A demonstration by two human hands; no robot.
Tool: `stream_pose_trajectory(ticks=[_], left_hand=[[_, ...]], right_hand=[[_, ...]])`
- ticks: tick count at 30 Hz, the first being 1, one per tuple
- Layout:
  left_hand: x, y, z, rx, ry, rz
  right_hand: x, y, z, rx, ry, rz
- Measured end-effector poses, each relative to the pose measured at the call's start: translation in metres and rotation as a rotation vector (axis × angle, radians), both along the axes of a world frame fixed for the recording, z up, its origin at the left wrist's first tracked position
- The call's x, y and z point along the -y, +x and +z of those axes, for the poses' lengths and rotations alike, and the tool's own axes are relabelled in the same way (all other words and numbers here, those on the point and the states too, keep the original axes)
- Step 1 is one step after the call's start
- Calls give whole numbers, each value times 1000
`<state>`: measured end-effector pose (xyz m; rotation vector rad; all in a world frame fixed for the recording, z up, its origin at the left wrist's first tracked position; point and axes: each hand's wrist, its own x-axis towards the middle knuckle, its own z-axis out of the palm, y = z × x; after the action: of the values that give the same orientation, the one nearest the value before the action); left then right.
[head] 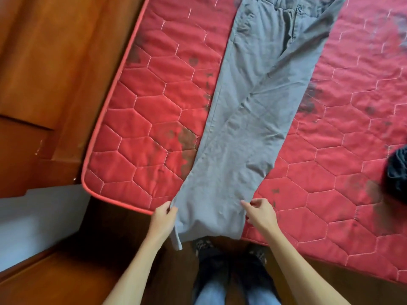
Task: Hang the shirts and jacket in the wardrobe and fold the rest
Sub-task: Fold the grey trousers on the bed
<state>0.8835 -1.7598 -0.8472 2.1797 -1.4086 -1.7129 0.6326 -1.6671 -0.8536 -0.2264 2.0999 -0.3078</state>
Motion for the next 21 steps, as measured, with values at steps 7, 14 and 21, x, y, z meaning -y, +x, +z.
stream_pose_trajectory(ticks=[7,14,21], left_hand=[[-2,-2,30,-205,361,158],[-19,-5,49,-575,694,429],[-40,5,22,-189,519,151]], right_hand=[[-13,19,25,-195,-251,-24],[-26,30,34,442,-106,-31],[-56,34,38,641,-270,-297]])
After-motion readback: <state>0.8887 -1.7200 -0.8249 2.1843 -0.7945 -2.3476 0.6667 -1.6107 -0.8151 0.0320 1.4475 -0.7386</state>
